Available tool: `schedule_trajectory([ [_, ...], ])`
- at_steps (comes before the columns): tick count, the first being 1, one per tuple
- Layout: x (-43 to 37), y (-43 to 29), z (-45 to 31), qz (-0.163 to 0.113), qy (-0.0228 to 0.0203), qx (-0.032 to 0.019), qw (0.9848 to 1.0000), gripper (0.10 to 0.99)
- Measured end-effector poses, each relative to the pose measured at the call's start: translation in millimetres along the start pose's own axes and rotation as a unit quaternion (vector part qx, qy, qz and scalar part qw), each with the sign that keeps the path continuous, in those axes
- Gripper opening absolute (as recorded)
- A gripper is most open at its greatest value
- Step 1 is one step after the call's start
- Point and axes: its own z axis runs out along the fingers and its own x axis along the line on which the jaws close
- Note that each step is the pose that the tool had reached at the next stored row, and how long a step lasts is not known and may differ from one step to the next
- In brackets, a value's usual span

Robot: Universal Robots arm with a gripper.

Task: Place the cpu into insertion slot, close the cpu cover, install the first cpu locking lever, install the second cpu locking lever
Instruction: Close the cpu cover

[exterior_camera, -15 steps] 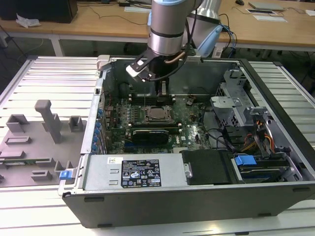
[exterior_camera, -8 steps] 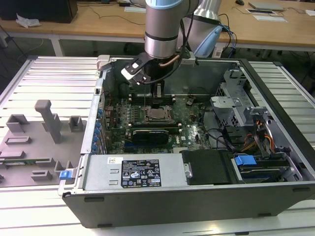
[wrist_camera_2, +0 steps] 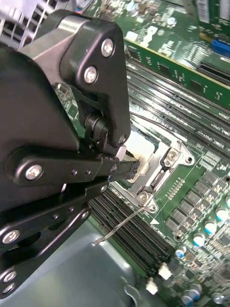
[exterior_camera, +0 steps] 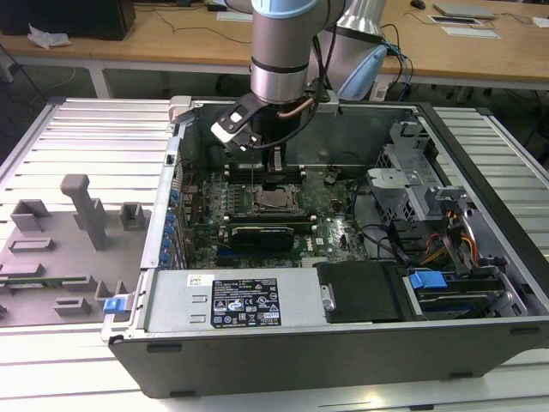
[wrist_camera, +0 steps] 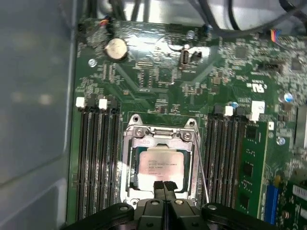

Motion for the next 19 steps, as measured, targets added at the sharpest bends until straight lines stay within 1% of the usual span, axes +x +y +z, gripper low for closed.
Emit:
schedule_trajectory([
  [1,0.0,0.0,0.0,-0.019,-0.0001,-0.0003,0.9998,0.106],
  [3,0.0,0.0,0.0,-0.037,-0.0002,-0.0007,0.9993,0.106],
  [5,0.0,0.0,0.2,-0.087,-0.0005,-0.0017,0.9962,0.106],
  [7,0.0,0.0,0.4,-0.117,-0.0006,-0.0023,0.9931,0.106],
  [10,0.0,0.0,0.6,-0.169,-0.0008,-0.0033,0.9856,0.106],
  [11,0.0,0.0,0.6,-0.185,-0.0009,-0.0036,0.9827,0.106],
  [12,0.0,0.0,0.7,-0.201,-0.001,-0.004,0.9795,0.106],
  [13,0.0,0.0,0.7,-0.214,-0.0011,-0.0042,0.9769,0.106],
  [14,0.0,0.0,0.7,-0.223,-0.0011,-0.0044,0.9748,0.106],
  [15,0.0,0.0,0.8,-0.239,-0.0012,-0.0047,0.9709,0.106],
  [16,0.0,0.0,0.8,-0.258,-0.0013,-0.0051,0.9663,0.106],
  [19,0.0,0.0,0.9,-0.285,-0.0015,-0.0055,0.9586,0.106],
])
